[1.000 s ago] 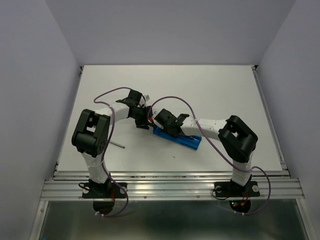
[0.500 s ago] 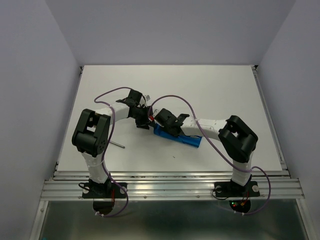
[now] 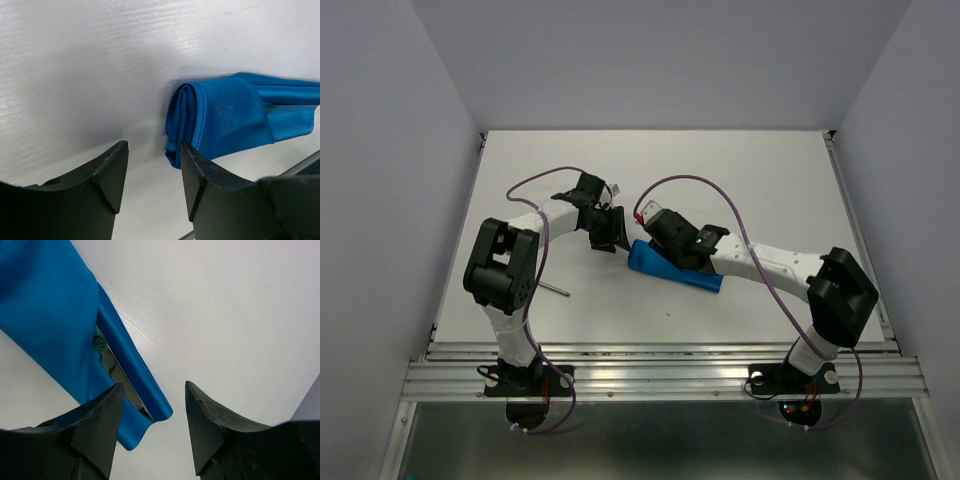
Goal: Fold the napkin into a case and place the utensils inside
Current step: Insert the knife into the folded napkin, then pick up the fork from the corner of the board.
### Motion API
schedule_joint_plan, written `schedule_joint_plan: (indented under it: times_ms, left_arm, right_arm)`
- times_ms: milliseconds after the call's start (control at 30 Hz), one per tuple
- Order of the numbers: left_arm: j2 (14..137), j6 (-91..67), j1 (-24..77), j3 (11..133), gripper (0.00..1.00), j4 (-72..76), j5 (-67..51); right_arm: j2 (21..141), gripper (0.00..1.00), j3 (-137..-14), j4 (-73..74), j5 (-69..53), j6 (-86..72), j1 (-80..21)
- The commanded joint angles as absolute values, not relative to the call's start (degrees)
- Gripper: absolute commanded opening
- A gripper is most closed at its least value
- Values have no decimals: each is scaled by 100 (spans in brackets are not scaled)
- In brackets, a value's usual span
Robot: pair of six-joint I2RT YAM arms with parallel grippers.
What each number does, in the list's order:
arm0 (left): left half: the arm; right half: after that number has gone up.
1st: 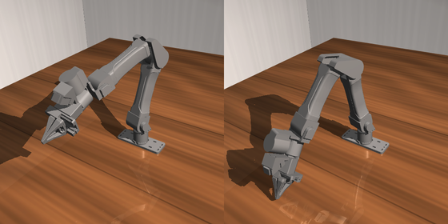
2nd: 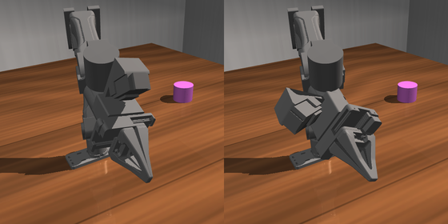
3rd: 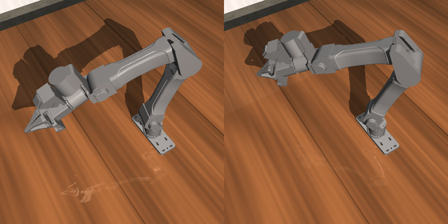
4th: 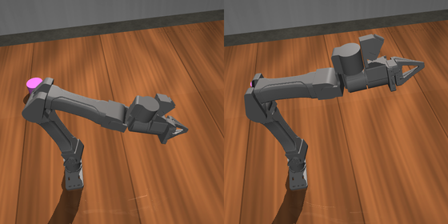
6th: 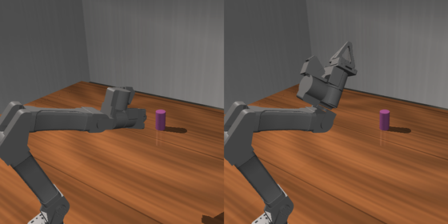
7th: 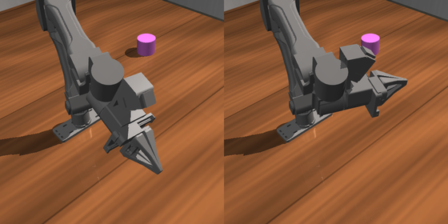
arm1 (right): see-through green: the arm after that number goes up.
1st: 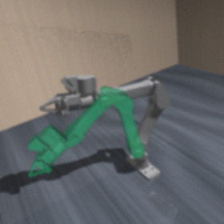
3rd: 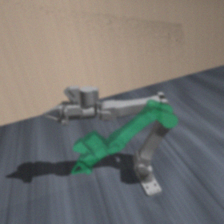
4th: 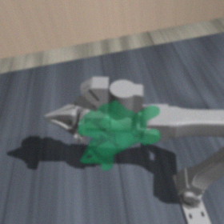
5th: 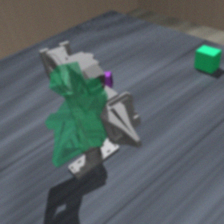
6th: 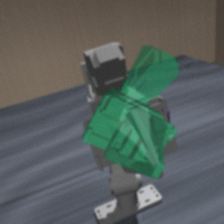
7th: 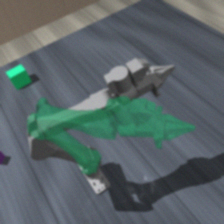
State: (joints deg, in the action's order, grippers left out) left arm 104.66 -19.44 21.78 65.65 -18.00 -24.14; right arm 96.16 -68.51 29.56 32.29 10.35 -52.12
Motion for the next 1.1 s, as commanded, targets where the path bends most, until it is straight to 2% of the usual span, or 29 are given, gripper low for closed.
schedule_joint_plan:
  times_ms: [0, 200, 233, 333, 467, 567, 733, 1067]
  left_arm:
    - [9950, -1828, 2197, 6978, 56, -2004, -2198]
    - [9318, -1820, 1891, 7277, 56, -2381, -1794]
    - [9212, -1785, 1620, 7277, 56, -2582, -1732]
    - [8703, -1688, 839, 7216, 56, -2899, -1670]
    - [8044, -1486, -305, 7128, 57, -3452, -1530]
    - [7666, -1608, -737, 6962, 58, -3507, -1345]
    - [7313, -1924, -922, 6794, 58, -3507, -1099]
    - [6970, -2171, -1081, 6777, 58, -3436, -852]
  right_arm:
    - [9211, 58, -6759, 3076, 3314, 563, -5221]
    - [9070, 56, -7250, 3016, 1717, -218, -5221]
    - [9123, 55, -7381, 2910, 1122, -463, -5273]
    - [9516, 55, -7584, 2453, 529, -842, -5553]
    - [10516, 55, -8636, 2452, 484, -888, -5993]
    - [11238, 55, -9157, 2409, 282, -844, -6256]
    - [12144, 56, -10122, 2268, 53, -738, -6565]
    - [13463, 57, -11222, 2092, 61, -738, -6724]
